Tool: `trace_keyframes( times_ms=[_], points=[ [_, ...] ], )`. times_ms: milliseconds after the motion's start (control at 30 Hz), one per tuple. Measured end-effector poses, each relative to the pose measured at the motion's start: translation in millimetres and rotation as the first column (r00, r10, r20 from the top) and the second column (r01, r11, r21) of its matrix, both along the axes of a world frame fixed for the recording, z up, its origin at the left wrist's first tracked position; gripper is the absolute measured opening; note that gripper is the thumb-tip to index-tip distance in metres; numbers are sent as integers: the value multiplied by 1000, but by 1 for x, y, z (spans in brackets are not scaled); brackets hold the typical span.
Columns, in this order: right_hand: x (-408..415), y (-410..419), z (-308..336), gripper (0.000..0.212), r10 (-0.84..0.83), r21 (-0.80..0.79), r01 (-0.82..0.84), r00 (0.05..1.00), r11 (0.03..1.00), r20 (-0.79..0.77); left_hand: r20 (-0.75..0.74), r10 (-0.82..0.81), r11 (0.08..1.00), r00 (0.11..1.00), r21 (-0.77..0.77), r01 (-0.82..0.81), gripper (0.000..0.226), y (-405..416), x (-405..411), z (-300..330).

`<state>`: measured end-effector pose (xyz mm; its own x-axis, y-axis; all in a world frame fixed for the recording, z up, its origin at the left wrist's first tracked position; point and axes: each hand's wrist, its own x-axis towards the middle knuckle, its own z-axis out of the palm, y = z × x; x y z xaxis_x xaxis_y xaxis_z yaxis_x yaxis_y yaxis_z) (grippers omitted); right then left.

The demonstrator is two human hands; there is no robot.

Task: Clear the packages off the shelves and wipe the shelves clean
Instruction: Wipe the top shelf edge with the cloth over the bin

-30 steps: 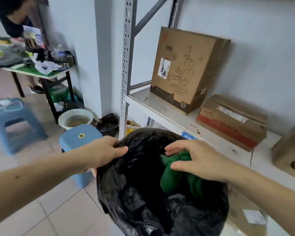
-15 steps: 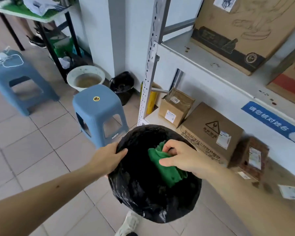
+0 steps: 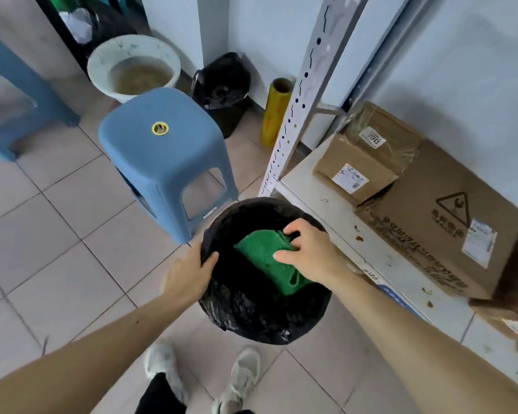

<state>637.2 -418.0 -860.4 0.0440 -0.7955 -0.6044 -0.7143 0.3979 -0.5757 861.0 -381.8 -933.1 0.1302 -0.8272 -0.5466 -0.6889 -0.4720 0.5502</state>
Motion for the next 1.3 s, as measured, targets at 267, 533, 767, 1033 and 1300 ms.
trace_keyframes(
  times_ms=[267, 533, 767, 1033, 1300],
  points=[
    [46, -72, -102, 47, -89, 48, 90, 996, 995, -21, 19, -24, 996, 1000, 84, 22, 43, -75, 40, -119],
    [74, -112, -189, 31, -394, 128, 377, 906, 917, 155, 21, -137, 985, 990, 112, 134, 37, -128, 62, -210],
    [79, -116, -253, 33, -440, 135, 424, 889, 896, 129, 10, -139, 978, 990, 161, 136, 40, -146, 73, -276],
    [68, -106, -263, 27, -710, 332, 628, 631, 704, 312, -72, 17, 968, 997, 250, 1, 43, -143, 77, -314],
    [72, -102, -251, 34, -805, 443, 680, 417, 584, 422, 138, 143, 937, 980, 300, -178, 69, -125, 57, -284]
  ],
)
